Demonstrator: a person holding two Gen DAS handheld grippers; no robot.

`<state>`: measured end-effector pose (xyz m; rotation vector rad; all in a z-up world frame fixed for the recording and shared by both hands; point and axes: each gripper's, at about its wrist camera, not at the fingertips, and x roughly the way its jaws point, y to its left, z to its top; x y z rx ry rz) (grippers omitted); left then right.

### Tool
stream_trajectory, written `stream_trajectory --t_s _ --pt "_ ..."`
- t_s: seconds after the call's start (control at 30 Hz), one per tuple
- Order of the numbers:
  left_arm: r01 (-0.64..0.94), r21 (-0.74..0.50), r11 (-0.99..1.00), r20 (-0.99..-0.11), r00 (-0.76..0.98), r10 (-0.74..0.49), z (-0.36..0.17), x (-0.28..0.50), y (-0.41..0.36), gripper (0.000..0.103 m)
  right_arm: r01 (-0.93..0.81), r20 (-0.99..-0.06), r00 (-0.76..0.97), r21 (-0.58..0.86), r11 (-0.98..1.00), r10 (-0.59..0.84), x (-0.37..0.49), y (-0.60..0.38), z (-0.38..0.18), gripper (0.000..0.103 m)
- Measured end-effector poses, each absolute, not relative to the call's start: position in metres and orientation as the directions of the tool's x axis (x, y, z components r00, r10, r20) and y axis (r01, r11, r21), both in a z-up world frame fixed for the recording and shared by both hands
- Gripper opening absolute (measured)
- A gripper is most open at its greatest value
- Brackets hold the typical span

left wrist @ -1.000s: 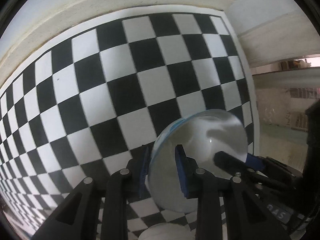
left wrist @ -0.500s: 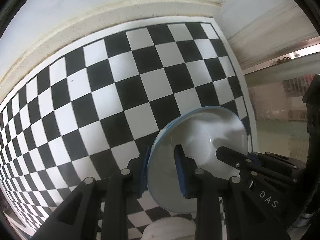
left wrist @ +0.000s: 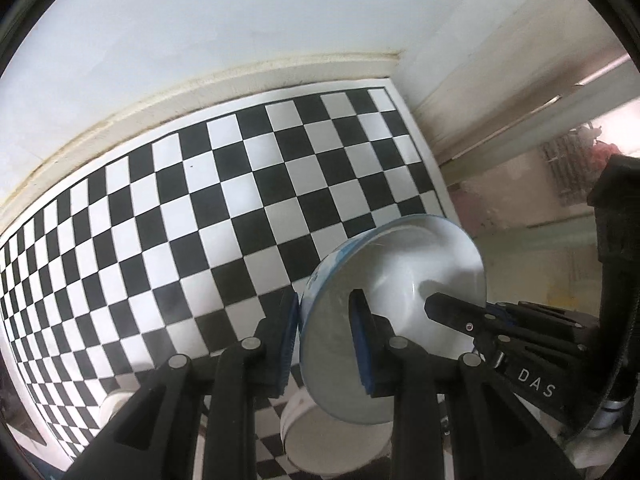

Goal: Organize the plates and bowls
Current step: 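Lift the three-bowl stack and carry it beside the plate stack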

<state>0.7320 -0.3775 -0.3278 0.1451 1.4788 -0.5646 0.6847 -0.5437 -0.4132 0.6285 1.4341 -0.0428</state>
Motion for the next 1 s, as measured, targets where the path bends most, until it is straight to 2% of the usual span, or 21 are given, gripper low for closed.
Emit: stream_trajectory --t_s 0.27,0.43,1.0 --pt "0.468 -0.255 0.846 -0.956 0.007 -0.292 -0.300 0.689 -0.359 0.023 0.369 -0.920 0.200 0.388 0.844 0.336 0.634 -0.521 -0.381 0.010" --pt "0.480 -0.254 0.839 -0.960 -0.019 -0.280 -0.305 0.660 -0.346 0.023 0.372 -0.919 0.195 0.393 0.841 0.343 0.597 -0.506 -0.380 0.010" --pt "0.433 -0.225 0.873 -0.974 -0.135 -0.184 -0.373 0.626 -0.326 0.023 0.406 -0.924 0.073 0.372 0.835 0.376 0.550 -0.474 -0.453 0.010"
